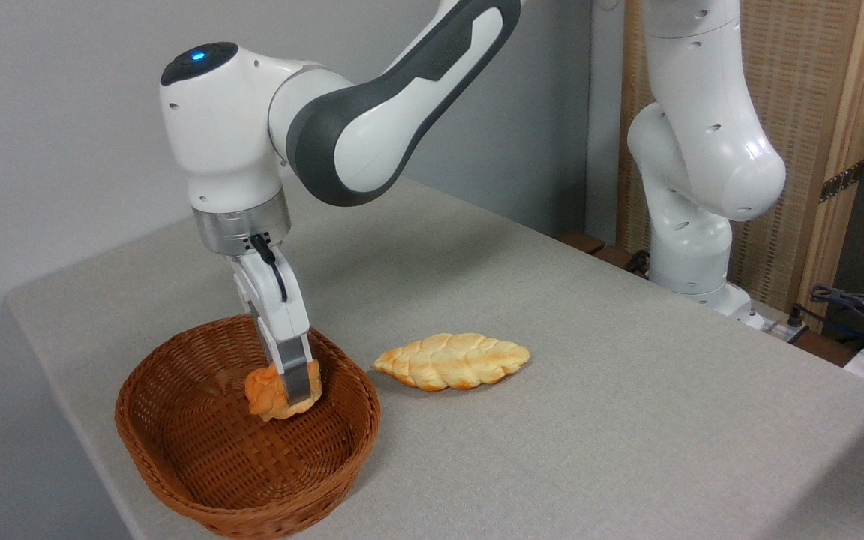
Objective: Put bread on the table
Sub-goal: 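Lift the orange bun out of the basket toward the braided loaf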
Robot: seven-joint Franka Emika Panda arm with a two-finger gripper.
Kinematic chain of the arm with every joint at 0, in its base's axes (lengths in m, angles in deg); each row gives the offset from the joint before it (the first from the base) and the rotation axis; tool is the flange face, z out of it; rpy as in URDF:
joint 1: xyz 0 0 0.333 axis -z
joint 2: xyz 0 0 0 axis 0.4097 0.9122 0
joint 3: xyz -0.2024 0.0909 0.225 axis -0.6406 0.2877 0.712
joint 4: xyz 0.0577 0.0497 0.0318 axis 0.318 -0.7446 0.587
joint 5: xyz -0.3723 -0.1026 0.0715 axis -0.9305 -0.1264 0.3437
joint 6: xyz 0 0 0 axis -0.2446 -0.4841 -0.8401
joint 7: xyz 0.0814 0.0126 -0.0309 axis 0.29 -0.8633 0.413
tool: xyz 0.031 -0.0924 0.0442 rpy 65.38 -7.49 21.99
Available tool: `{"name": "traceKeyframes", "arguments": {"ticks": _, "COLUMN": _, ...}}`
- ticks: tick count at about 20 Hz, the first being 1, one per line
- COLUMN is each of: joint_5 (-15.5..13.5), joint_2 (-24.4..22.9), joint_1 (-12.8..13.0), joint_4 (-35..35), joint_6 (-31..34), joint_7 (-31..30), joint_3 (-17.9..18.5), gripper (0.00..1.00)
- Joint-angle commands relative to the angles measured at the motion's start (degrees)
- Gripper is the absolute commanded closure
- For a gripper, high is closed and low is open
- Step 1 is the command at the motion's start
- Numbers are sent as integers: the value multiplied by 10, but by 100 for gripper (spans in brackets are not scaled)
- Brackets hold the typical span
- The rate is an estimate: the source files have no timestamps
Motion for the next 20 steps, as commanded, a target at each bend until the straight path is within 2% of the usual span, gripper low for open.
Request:
{"name": "traceKeyframes", "arguments": {"ticks": 1, "joint_5": 4, "joint_2": -7, "joint_1": 0, "joint_4": 3, "joint_6": -10, "joint_7": 2, "joint_3": 3, "gripper": 63}}
{"name": "traceKeyframes", "arguments": {"ticks": 8, "joint_5": -4, "joint_2": -65, "joint_1": -6, "joint_4": 3, "joint_6": 16, "joint_7": -3, "joint_3": 25, "gripper": 63}}
{"name": "traceKeyframes", "arguments": {"ticks": 12, "joint_5": -5, "joint_2": -105, "joint_1": -6, "joint_4": 3, "joint_6": 94, "joint_7": -2, "joint_3": 46, "gripper": 59}}
{"name": "traceKeyframes", "arguments": {"ticks": 13, "joint_5": -5, "joint_2": -113, "joint_1": -6, "joint_4": 3, "joint_6": 120, "joint_7": 0, "joint_3": 46, "gripper": 54}}
{"name": "traceKeyframes", "arguments": {"ticks": 14, "joint_5": -5, "joint_2": -118, "joint_1": -6, "joint_4": 1, "joint_6": 145, "joint_7": 0, "joint_3": 47, "gripper": 50}}
{"name": "traceKeyframes", "arguments": {"ticks": 18, "joint_5": -5, "joint_2": -123, "joint_1": -5, "joint_4": -4, "joint_6": 232, "joint_7": 3, "joint_3": 46, "gripper": 50}}
{"name": "traceKeyframes", "arguments": {"ticks": 20, "joint_5": -4, "joint_2": -122, "joint_1": -2, "joint_4": -5, "joint_6": 251, "joint_7": 3, "joint_3": 41, "gripper": 47}}
